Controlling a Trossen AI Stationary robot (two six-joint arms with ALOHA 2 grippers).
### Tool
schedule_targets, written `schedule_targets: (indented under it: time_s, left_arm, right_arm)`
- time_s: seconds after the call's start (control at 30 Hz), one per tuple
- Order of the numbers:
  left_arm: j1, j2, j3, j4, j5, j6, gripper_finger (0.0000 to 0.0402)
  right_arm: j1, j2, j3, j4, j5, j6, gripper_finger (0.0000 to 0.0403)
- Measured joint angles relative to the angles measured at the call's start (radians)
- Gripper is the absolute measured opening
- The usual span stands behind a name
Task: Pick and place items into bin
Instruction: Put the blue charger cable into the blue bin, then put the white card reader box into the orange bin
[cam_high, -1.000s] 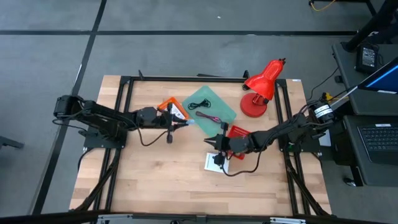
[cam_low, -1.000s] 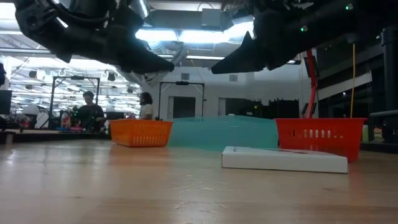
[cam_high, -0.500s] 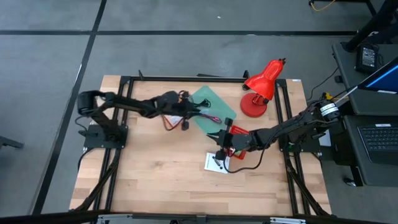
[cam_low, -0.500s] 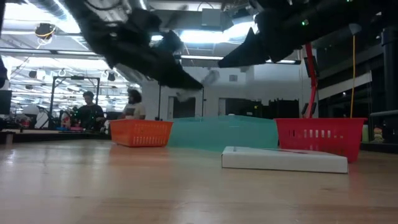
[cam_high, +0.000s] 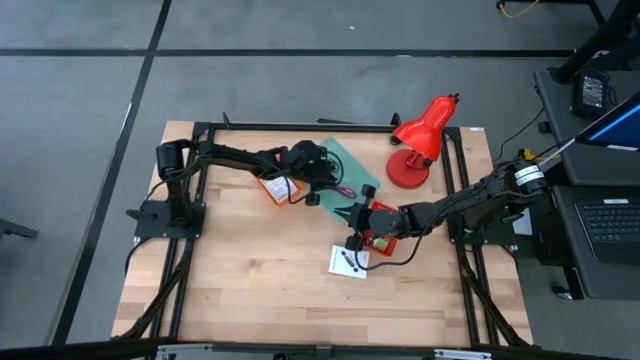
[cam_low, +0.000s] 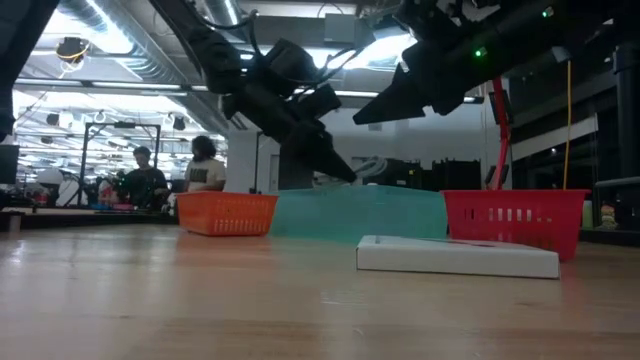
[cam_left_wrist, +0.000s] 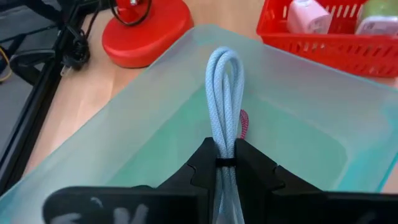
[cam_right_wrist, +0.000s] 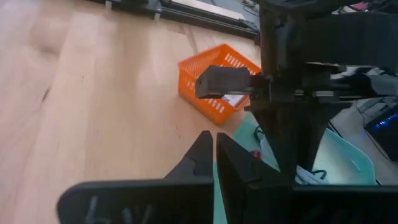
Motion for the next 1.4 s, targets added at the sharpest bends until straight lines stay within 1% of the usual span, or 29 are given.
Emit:
schedule_targets:
  time_s: [0.17, 0.63, 0.8, 0.9, 1.0, 1.07, 1.13, 1.2, 1.3, 1.4]
  left_arm:
    - [0.002, 0.005, 0.01, -0.012, -0.003, 0.035, 0.0054]
    - [0.0, 0.005, 0.01, -0.017, -0.003, 0.026, 0.0105]
    - [0.0, -0.014, 0.01, -0.025, 0.024, 0.059, 0.011]
    - [0.0, -0.041, 0.01, -0.052, 0.059, 0.069, 0.0103]
    - [0.0, -0.09, 0.01, -0.143, 0.073, 0.078, 0.0093]
    - [0.0, -0.129, 0.002, -0.216, 0.078, 0.087, 0.0083]
    - [0.0, -0.172, -0.025, -0.253, 0.1, 0.105, 0.007]
    - [-0.005, -0.219, -0.064, -0.241, 0.123, 0.109, 0.0051]
    - [-0.018, -0.305, -0.142, -0.203, 0.126, 0.103, 0.0016]
    - [-0.043, -0.389, -0.232, -0.12, 0.127, 0.072, 0.0005]
  right_arm:
    - [-0.002, 0.0, 0.0, -0.01, 0.0, -0.002, 0.0004]
    - [-0.002, 0.0, 0.0, -0.017, 0.0, 0.0, 0.0004]
    - [-0.002, 0.0, 0.0, -0.016, 0.0, 0.0, 0.0004]
    - [-0.002, 0.0, 0.0, -0.016, 0.0, 0.002, 0.0004]
    - [-0.002, 0.0, 0.0, -0.029, -0.001, 0.041, 0.0004]
    - [0.008, -0.022, 0.0, -0.096, -0.006, 0.086, 0.0003]
    - [0.02, -0.051, 0.0, -0.159, -0.016, 0.138, 0.0001]
    - [0.032, -0.082, 0.0, -0.191, -0.018, 0.199, 0.0002]
    - [0.052, -0.115, 0.0, -0.208, -0.02, 0.262, 0.0001]
    - [0.065, -0.124, 0.0, -0.213, -0.041, 0.267, 0.0]
